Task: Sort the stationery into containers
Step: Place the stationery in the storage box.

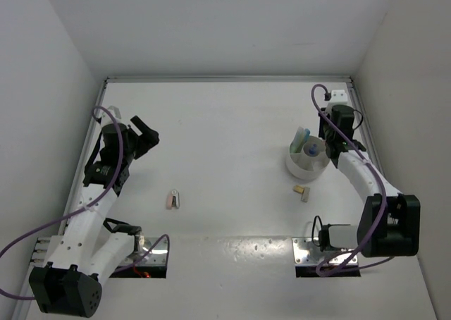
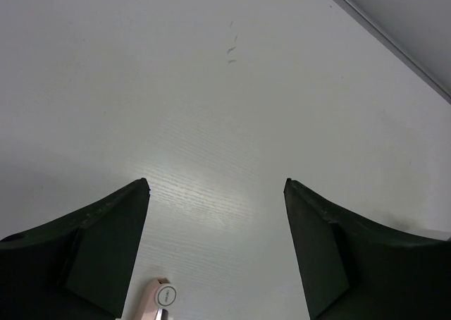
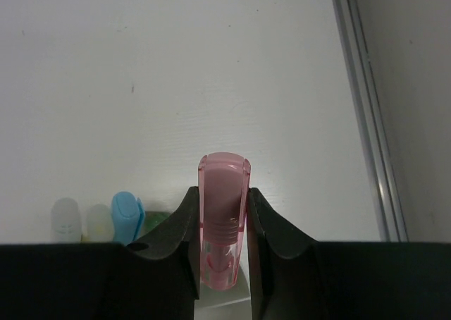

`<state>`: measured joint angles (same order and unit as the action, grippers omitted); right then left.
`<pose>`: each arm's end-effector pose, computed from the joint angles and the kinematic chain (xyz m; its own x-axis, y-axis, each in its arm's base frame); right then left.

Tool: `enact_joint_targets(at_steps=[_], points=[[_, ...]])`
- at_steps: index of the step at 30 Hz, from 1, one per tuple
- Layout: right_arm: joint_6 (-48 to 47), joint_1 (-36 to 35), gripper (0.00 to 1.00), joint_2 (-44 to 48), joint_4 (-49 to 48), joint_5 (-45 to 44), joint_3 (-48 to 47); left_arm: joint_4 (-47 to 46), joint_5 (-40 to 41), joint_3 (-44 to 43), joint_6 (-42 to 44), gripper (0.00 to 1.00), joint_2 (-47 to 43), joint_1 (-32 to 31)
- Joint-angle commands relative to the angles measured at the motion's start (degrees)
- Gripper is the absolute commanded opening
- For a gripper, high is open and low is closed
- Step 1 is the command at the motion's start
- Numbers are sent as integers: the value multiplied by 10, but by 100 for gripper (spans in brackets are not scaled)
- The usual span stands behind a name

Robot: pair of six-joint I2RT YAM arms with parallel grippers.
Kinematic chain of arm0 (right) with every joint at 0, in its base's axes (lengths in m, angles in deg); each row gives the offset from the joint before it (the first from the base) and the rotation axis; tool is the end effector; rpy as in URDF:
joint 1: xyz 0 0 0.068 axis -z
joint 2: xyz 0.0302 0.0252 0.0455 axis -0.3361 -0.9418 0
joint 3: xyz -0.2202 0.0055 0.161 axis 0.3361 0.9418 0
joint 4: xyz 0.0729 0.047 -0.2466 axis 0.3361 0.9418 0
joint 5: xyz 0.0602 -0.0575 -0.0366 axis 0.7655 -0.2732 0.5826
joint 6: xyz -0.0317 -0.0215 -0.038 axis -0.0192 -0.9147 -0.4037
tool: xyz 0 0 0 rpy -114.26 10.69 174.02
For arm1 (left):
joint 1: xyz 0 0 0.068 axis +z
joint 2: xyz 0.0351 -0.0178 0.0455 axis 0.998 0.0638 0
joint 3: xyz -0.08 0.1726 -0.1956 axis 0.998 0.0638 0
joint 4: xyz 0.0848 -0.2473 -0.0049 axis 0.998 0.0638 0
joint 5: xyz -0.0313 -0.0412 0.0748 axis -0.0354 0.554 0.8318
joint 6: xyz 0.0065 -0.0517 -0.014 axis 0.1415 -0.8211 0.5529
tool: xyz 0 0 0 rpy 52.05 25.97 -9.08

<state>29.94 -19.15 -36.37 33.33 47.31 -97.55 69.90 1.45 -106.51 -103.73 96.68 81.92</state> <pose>0.2857 -0.0105 0.2460 -0.4386 0.0392 -0.8978 0.2243 0.9722 -0.0671 0.1935 -0.0108 0.3020 -0.3118 -0.6432 -0.6994 -0.3151 0.7644 -0.5625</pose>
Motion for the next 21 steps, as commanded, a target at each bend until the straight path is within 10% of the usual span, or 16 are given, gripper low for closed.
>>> enact_joint_targets(at_steps=[1,21], points=[[21,15,0,-14,-61,46,7,-17,-6,-1,9,83,-10,6],[52,65,8,-46,-107,171,54,-17,-11,-1,9,83,-10,6]])
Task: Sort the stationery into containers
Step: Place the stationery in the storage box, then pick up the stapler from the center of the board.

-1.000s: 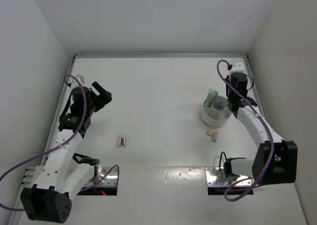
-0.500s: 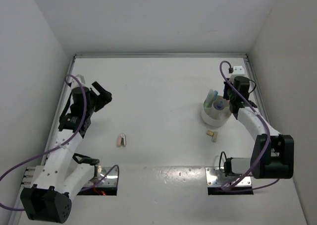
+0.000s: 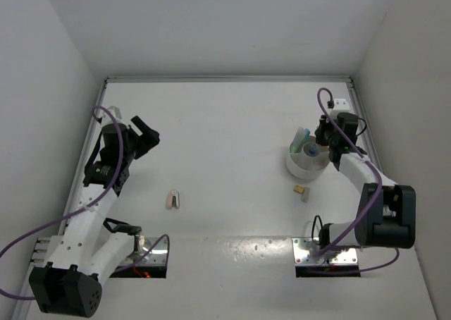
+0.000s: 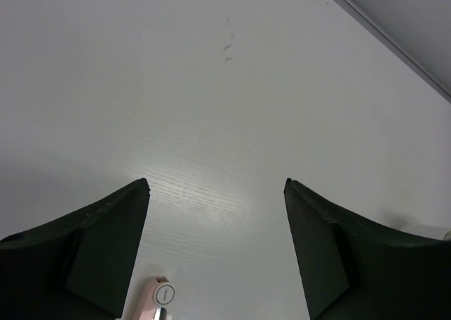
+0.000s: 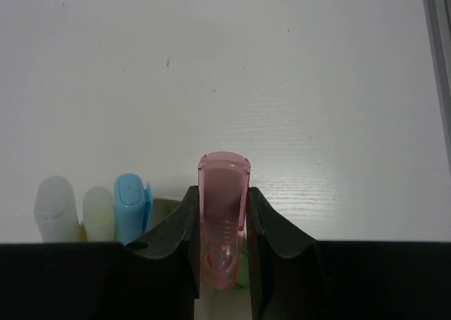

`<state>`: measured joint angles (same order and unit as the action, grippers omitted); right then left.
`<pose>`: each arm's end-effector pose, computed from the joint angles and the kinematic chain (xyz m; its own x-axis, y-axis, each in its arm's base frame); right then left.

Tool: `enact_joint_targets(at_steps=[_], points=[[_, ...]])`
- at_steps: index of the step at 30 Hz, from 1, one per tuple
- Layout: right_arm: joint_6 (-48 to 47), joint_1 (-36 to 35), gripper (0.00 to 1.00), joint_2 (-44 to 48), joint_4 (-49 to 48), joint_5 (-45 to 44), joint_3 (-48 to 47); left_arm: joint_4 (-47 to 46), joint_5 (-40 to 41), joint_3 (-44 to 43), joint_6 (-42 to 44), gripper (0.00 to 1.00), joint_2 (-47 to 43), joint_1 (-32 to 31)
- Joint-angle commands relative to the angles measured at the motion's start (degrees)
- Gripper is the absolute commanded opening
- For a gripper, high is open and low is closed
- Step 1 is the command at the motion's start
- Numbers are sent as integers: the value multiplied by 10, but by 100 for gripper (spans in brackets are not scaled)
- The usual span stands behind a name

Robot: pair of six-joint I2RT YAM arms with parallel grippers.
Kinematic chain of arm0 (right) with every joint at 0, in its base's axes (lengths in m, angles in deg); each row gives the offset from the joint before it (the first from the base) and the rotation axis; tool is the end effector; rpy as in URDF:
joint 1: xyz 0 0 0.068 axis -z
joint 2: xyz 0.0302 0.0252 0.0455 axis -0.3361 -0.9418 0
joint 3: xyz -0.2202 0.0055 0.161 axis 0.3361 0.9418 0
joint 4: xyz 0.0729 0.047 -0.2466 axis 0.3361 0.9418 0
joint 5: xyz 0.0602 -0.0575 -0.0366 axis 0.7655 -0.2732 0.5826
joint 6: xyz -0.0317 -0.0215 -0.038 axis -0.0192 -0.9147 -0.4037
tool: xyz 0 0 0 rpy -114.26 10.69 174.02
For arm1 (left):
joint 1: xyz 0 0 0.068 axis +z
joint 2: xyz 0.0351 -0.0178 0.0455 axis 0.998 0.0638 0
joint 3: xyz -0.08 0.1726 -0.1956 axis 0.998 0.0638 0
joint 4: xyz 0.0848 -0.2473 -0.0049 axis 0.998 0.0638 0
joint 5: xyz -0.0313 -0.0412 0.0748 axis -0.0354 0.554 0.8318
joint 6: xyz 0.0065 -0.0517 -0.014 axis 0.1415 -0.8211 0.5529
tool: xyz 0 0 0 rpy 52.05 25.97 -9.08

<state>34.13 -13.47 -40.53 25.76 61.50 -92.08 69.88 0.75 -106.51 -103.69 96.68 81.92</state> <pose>0.2862 -0.0302 0.2074 -0.4631 0.1600 -0.8717 0.1393 0.9845 0.1067 0.1935 -0.0113 0.3020 -0.3191 -0.6430 -0.6963 -0.3065 0.7652 -0.5662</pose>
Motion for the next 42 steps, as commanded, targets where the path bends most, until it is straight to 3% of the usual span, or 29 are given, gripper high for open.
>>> enact_joint_targets(at_steps=[1,5,8,12,14,16,17,18,20,22,23,24,25,27,28,31,35,42], points=[[10,9,10,-5,-31,35,-1,-17,-4,-1,9,83,-10,6],[10,9,42,1,-26,48,-1,-17,-4,-1,9,83,-10,6],[10,14,52,7,-21,53,-1,-17,-4,-1,9,83,-10,6],[10,14,55,19,-16,53,-6,-22,-4,-1,9,83,-10,6],[5,19,51,41,-16,48,-6,-22,-15,4,9,63,-5,6],[-1,19,37,65,-23,34,-1,-28,-22,10,9,28,8,6],[-1,19,23,93,-28,21,-1,-28,-22,11,9,5,16,-4],[-7,19,16,109,-28,15,-1,-28,-12,11,9,0,39,-15],[-29,19,4,137,-17,14,-8,19,54,-16,-13,0,67,-50],[-53,19,0,169,57,79,-49,71,89,-28,-67,0,91,-103],[-66,19,0,169,93,120,-69,82,89,-28,-87,5,91,-113],[-85,19,6,169,127,215,-105,82,84,-21,-110,30,91,-122],[-86,19,24,162,185,254,-119,92,84,-12,-133,44,91,-142],[-86,4,44,153,221,350,-137,111,92,1,-165,67,97,-161],[-80,4,59,147,231,378,-145,121,98,1,-171,80,107,-181],[-99,4,65,120,283,424,-163,134,89,16,-171,82,132,-212],[-133,4,65,109,346,444,-175,141,94,30,-185,83,169,-255],[-133,4,65,157,339,439,-155,224,156,22,-259,83,227,-331]])
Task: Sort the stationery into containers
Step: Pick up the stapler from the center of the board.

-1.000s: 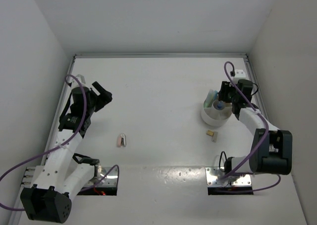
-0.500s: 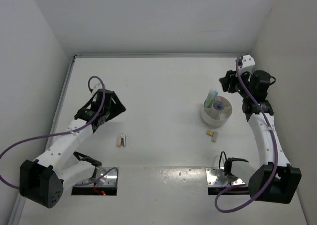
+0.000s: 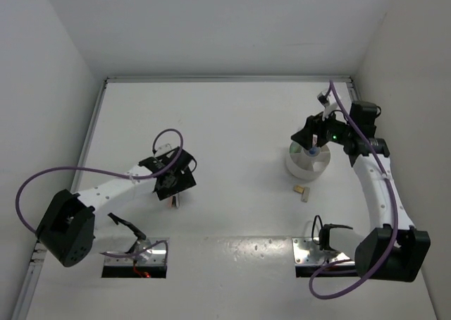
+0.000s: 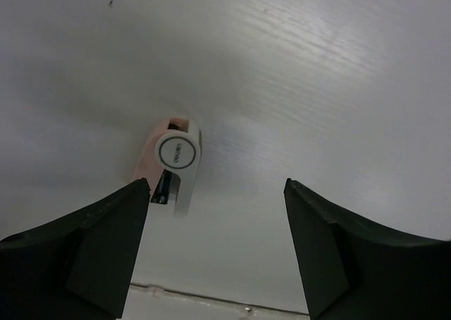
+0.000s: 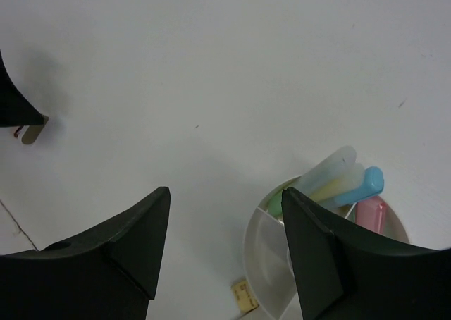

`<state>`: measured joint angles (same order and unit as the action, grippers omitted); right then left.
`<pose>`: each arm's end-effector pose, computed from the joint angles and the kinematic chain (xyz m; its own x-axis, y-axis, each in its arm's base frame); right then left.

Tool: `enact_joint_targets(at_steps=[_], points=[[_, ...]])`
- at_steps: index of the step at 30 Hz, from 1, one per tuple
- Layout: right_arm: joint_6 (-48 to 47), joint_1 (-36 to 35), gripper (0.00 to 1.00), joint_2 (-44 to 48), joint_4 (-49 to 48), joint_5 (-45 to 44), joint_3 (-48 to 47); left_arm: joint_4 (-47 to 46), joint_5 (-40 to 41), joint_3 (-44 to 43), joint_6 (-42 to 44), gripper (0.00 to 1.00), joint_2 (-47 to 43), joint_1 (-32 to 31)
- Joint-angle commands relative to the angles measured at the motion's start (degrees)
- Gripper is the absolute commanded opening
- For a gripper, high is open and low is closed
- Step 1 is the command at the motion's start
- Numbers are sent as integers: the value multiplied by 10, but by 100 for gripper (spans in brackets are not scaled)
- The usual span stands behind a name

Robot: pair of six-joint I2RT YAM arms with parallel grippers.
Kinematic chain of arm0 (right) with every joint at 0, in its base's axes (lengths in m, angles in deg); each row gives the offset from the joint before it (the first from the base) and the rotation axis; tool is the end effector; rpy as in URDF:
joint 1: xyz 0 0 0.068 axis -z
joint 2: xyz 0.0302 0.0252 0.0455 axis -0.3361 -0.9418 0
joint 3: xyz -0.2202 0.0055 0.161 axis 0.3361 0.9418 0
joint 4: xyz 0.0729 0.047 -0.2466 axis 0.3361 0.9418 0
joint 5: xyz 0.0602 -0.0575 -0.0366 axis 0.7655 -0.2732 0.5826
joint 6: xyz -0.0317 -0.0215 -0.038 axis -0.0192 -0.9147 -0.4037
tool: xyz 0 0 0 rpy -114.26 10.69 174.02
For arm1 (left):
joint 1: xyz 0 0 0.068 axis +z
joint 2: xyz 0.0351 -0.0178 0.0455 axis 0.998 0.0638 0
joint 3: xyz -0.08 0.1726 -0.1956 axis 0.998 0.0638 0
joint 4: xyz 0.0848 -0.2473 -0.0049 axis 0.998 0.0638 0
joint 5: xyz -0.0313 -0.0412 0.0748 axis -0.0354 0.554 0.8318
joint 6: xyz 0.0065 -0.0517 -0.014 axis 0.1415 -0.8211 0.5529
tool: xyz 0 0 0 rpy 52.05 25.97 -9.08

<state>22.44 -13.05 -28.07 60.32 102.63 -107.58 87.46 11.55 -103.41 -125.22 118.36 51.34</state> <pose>0.2463 -0.0044 0.3033 -0.5261 -0.0093 -0.8504 -0.5149 0.7994 0.3097 0.1811 -0.1142 0.1919 -0.7558 -0.5178 -0.4009 -0.4762 0.8548 -0.2064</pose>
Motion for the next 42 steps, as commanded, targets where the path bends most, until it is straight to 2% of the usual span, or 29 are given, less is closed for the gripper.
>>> enact_joint_targets(at_steps=[1,5,10,12,13,16,22,26,31,35,39,42], points=[[-16,0,65,32,-6,28,0,63,61,-18,-56,83,16,-25],[-16,5,65,32,-6,28,0,96,102,-28,-75,83,22,-38],[-11,5,66,32,-11,21,0,120,107,-34,-86,83,54,-38],[-11,5,66,32,-11,21,0,103,100,-34,-71,82,63,-44],[-11,5,66,32,-11,21,0,92,100,-34,-64,78,76,-44],[-11,5,66,38,-11,21,5,79,93,-34,-50,73,95,-38],[-11,11,66,43,-11,21,5,42,58,-21,-20,70,106,-22],[-6,11,66,48,-11,16,5,31,46,-11,-6,59,112,-22],[-6,11,66,48,-11,16,5,20,40,-6,-1,53,124,-22],[-6,11,66,48,-11,16,5,15,35,-6,4,31,124,-22],[-6,11,66,48,-11,16,5,15,35,-17,16,20,111,-22],[-6,11,66,48,-11,16,5,15,29,-58,34,14,96,-52]])
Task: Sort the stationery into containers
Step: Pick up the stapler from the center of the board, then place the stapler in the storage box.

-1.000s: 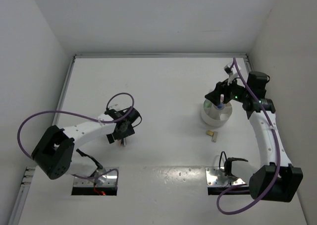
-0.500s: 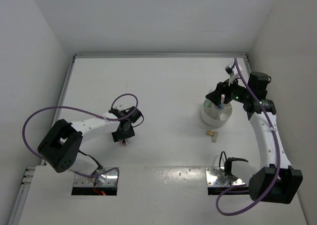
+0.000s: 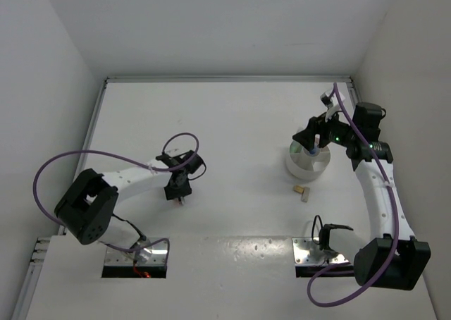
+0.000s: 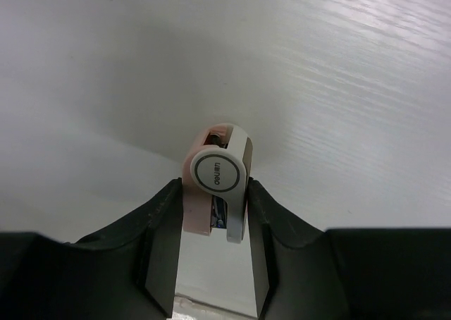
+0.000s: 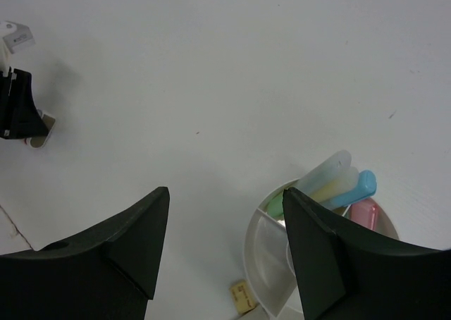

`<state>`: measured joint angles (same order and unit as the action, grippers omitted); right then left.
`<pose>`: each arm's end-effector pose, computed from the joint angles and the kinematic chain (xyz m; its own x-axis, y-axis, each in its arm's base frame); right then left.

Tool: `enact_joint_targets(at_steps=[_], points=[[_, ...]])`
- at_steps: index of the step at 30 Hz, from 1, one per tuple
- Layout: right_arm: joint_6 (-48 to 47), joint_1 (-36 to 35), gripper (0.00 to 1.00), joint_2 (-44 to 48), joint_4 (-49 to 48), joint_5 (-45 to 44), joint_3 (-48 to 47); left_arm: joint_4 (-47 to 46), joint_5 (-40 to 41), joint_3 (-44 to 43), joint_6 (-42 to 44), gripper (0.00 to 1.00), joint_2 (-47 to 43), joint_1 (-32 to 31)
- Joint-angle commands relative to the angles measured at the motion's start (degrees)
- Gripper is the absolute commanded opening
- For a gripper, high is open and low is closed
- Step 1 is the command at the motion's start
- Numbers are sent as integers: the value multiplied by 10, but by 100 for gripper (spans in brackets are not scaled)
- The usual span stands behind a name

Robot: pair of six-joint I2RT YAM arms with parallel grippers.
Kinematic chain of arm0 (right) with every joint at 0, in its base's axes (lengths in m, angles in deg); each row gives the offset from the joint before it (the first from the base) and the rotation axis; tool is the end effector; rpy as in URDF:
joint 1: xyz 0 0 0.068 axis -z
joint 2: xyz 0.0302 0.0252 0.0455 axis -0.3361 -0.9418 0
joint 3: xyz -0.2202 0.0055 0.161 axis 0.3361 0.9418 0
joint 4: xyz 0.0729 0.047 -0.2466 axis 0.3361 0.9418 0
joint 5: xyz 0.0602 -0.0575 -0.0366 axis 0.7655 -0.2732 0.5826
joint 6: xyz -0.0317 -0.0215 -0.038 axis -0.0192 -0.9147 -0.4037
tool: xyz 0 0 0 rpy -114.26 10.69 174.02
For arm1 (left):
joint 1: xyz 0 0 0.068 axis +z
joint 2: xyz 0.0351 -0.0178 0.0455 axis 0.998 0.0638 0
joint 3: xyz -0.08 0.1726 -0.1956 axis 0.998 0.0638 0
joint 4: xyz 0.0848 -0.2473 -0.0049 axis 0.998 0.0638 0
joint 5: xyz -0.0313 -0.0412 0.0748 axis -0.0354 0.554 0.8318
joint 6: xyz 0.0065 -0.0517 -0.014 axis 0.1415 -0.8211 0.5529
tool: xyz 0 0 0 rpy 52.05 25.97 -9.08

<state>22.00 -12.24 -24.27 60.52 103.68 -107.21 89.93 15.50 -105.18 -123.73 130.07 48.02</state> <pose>0.2326 -0.0056 0.3155 -0.4725 -0.0133 -0.8812 -0.5364 0.7977 0.2756 0.1865 -0.1314 0.1584 -0.8384 -0.3913 -0.3795 -0.4325 0.9013 0.0263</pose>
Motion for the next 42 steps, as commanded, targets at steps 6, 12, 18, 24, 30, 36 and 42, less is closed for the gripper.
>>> enact_joint_targets(at_steps=[6,12,18,24,30,36,42], points=[[-1,2,59,10,-13,-25,1,-86,-50,-200,134,11,-16,-112],[5,2,0,36,-19,-96,13,-223,-105,-281,123,4,67,-136],[43,2,0,83,-63,-236,26,-462,-138,-295,77,2,149,-155],[69,2,0,133,-94,-272,57,-657,-182,-324,129,2,225,-166],[63,2,0,128,-107,-291,73,-802,-248,-318,176,0,254,-177],[58,2,0,128,-118,-286,84,-863,-297,-337,217,0,312,-183],[52,2,0,128,-129,-305,89,-818,-267,-379,303,0,349,-200]])
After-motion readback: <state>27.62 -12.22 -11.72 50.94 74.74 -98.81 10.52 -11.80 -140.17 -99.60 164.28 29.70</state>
